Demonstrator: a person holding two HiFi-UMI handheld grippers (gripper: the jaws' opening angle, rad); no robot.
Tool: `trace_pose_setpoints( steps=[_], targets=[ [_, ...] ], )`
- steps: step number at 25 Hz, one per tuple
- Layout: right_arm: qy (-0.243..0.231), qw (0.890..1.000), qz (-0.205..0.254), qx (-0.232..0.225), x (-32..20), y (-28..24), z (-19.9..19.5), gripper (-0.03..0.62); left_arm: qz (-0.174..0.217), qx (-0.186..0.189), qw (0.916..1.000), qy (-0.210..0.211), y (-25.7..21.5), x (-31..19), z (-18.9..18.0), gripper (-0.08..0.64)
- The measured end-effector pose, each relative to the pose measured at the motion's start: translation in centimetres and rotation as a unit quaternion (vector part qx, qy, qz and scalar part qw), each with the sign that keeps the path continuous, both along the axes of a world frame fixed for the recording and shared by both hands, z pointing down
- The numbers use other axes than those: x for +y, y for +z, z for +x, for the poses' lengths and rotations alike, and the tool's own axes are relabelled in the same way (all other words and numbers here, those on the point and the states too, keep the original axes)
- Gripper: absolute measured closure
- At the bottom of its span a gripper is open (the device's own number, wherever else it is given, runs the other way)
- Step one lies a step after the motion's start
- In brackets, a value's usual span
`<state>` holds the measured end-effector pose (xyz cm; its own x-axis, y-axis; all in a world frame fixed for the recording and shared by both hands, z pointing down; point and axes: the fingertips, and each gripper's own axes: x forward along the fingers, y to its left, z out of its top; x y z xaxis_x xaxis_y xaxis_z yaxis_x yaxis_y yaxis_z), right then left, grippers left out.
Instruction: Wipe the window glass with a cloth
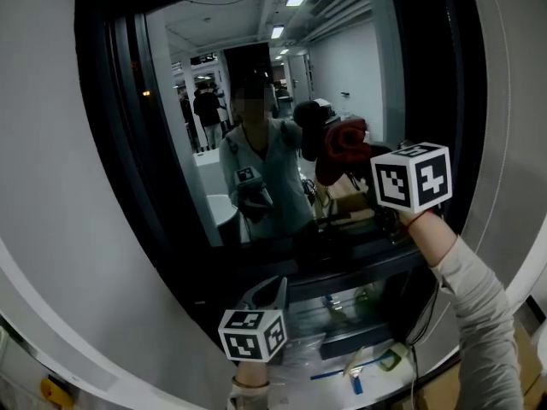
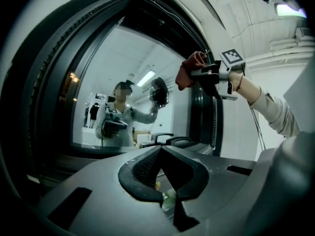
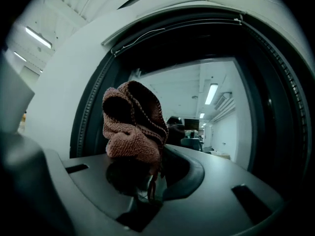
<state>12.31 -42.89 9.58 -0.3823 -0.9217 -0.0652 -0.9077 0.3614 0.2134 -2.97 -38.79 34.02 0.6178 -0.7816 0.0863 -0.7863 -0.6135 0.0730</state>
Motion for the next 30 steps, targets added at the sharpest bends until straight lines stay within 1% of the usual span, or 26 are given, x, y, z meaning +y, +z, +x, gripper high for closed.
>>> trace_pose_setpoints(
  steps=[7, 12, 16, 22, 30],
  targets=[
    [-0.086, 0.996, -0.024, -0.006, 0.0, 2.8, -7.7, 0.548, -0.002, 0.001, 0.9992, -0.040, 0.2, 0.9, -3.5, 0.556],
    [-0.145, 0.989, -0.040, 0.005, -0.7, 5.4, -13.7, 0.548, -0.007, 0.001, 0.9973, -0.073, 1.0, 0.7, -6.0, 0.556],
    [-0.180, 0.982, -0.060, 0.015, -1.5, 7.8, -18.3, 0.549, -0.010, 0.003, 0.9954, -0.095, 1.4, 0.6, -8.2, 0.555],
    [-0.206, 0.974, -0.096, 0.014, -2.9, 11.6, -22.6, 0.548, -0.015, 0.001, 0.9924, -0.122, 2.1, 0.8, -10.6, 0.556],
    [-0.206, 0.970, -0.131, 0.023, -4.4, 14.9, -25.3, 0.548, -0.014, 0.001, 0.9897, -0.142, 2.0, 1.4, -12.5, 0.556]
  ],
)
